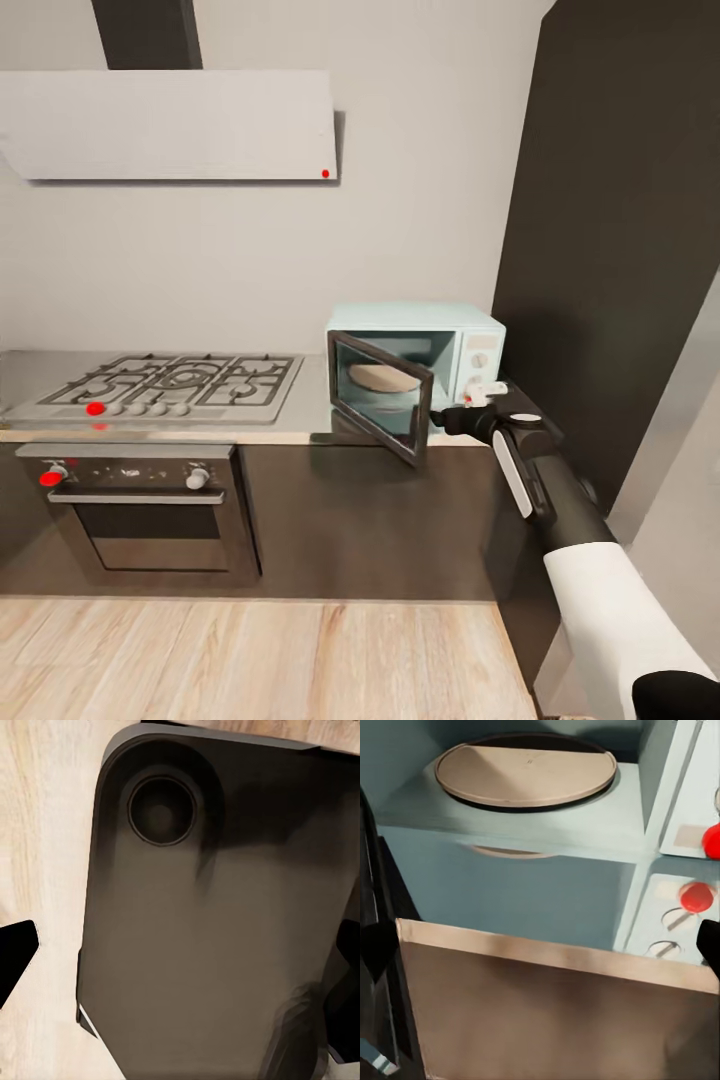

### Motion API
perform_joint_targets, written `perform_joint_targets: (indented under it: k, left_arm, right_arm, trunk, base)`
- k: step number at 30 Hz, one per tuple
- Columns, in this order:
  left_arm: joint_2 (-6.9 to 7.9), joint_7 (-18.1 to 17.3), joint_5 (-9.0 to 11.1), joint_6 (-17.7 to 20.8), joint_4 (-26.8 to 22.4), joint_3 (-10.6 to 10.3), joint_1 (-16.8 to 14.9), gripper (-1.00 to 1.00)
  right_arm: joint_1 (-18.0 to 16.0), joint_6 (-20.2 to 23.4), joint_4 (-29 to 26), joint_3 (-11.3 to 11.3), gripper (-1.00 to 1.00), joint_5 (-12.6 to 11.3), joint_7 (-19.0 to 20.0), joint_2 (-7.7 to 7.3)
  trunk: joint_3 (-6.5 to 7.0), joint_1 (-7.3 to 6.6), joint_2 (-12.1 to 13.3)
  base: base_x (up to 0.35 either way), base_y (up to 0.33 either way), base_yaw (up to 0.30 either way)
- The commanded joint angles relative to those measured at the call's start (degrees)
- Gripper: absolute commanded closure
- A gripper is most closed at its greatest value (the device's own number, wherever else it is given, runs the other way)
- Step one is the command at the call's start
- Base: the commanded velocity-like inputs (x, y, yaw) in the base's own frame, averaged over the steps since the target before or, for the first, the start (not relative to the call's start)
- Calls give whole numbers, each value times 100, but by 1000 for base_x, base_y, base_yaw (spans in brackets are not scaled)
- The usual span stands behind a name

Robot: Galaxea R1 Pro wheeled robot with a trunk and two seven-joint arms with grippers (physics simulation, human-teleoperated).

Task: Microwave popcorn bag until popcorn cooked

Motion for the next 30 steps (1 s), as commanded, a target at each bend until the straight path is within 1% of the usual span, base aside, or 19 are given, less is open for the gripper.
perform_joint_targets:
  k: [1,10,16,26,29,30]
  left_arm:
    - [-2,2,39,-9,-4,9,1,-100]
    - [-2,2,39,-9,-5,10,1,-100]
    - [-2,2,39,-9,-5,11,1,-100]
    - [-2,2,39,-9,-8,11,1,-100]
    - [-2,2,39,-9,-6,11,1,-100]
    - [-2,2,39,-9,-4,11,1,-100]
  right_arm:
    - [-4,31,-6,6,-100,-44,9,-3]
    - [-4,29,-5,-5,-100,-44,27,-55]
    - [-4,34,-5,-7,-100,-43,313,-66]
    - [-4,126,-13,-8,-100,-36,356,-72]
    - [-4,133,-9,-8,-100,-42,363,-130]
    - [-4,134,-8,-8,-100,-43,405,-170]
  trunk:
    - [-5,0,-3]
    - [-5,0,-3]
    - [-5,0,-3]
    - [-5,0,-3]
    - [-5,0,-3]
    - [-5,0,-3]
  base:
    - [-3,169,0]
    - [0,181,0]
    - [0,192,0]
    - [0,258,0]
    - [0,226,0]
    - [0,205,0]
